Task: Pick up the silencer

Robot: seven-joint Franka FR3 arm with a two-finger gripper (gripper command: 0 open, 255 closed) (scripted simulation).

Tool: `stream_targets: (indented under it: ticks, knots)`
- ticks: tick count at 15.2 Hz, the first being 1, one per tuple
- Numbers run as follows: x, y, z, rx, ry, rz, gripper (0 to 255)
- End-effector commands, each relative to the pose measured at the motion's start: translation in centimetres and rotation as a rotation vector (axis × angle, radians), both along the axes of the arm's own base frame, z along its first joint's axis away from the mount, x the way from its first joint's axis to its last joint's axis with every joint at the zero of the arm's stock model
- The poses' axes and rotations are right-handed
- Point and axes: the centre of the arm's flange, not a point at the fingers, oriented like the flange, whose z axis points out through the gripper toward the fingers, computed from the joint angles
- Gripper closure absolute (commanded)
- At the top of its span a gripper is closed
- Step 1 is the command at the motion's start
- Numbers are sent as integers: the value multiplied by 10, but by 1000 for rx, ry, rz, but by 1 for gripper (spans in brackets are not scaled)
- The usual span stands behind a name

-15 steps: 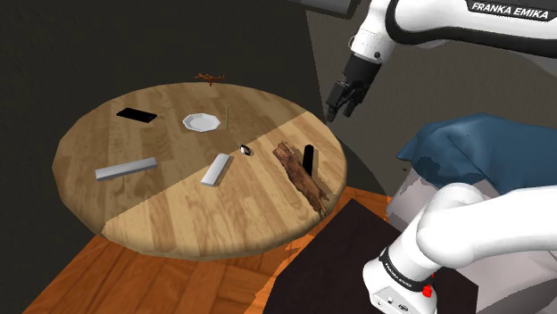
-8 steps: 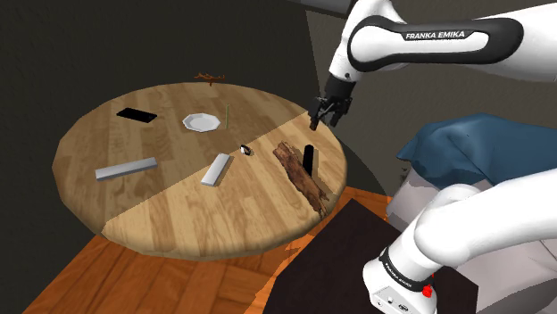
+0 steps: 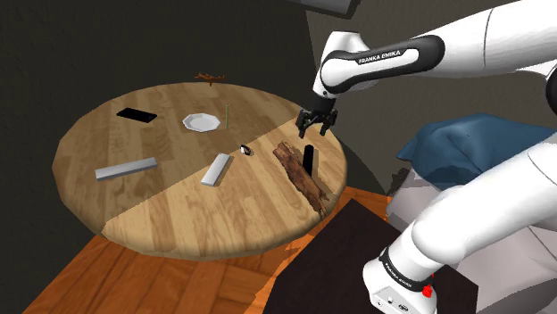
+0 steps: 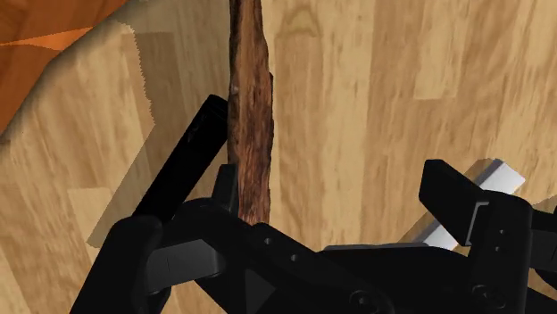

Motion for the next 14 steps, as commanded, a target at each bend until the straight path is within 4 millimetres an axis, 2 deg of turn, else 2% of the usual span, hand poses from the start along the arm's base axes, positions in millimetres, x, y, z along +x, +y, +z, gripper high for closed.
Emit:
stream_targets:
  ticks: [1,8,14]
  knots:
    - [12,-12,-21,-9,7,-42,0]
    - [49,-61,-90,-39,37,-184,0]
    - [72,-108,-149,-65,62,-306,0]
